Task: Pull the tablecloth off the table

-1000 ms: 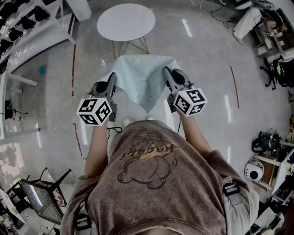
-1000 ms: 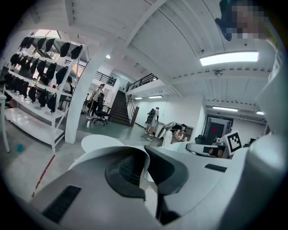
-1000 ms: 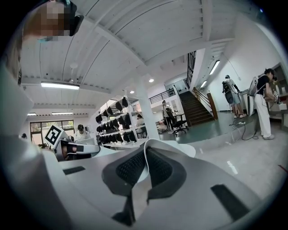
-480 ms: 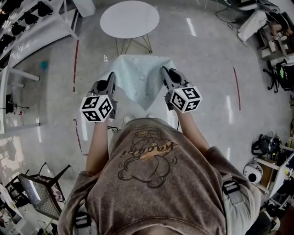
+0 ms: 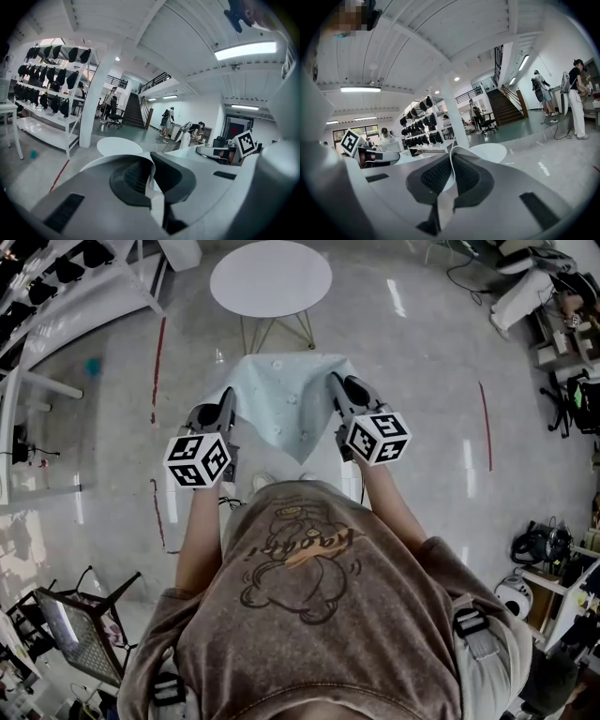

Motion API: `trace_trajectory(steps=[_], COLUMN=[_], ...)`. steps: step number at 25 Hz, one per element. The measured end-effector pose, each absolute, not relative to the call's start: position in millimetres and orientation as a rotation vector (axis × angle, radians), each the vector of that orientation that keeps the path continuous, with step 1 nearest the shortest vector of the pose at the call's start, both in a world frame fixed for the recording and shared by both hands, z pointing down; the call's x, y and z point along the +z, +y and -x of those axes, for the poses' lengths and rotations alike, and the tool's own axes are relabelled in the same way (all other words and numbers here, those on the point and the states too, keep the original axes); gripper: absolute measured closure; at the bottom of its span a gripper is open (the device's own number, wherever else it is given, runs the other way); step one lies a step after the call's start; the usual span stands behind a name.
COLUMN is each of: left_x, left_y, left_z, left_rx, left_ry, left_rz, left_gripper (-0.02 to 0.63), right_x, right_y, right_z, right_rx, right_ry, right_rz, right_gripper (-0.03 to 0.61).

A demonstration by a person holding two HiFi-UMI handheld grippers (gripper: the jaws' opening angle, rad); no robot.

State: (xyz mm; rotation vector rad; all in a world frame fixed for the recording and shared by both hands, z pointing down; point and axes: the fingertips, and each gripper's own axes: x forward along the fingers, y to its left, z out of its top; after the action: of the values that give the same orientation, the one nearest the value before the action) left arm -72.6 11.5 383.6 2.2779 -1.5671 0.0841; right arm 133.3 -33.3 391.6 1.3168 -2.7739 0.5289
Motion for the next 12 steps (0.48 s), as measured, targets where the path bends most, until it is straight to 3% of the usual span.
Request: trace_trajectory(steps=[12], left_x=[384.2], left_y=[11.6], left_z=[71.7], left_rx=[0.073], left_ry=[-1.561], left_rz=[-2.265], left_gripper=[0.594], right_x=[392.4], right_y=[-35.8], right_z=[-131.7], right_rx=[0.538], right_ry=[-2.773], right_rz=[-1.320], right_gripper=[0.563])
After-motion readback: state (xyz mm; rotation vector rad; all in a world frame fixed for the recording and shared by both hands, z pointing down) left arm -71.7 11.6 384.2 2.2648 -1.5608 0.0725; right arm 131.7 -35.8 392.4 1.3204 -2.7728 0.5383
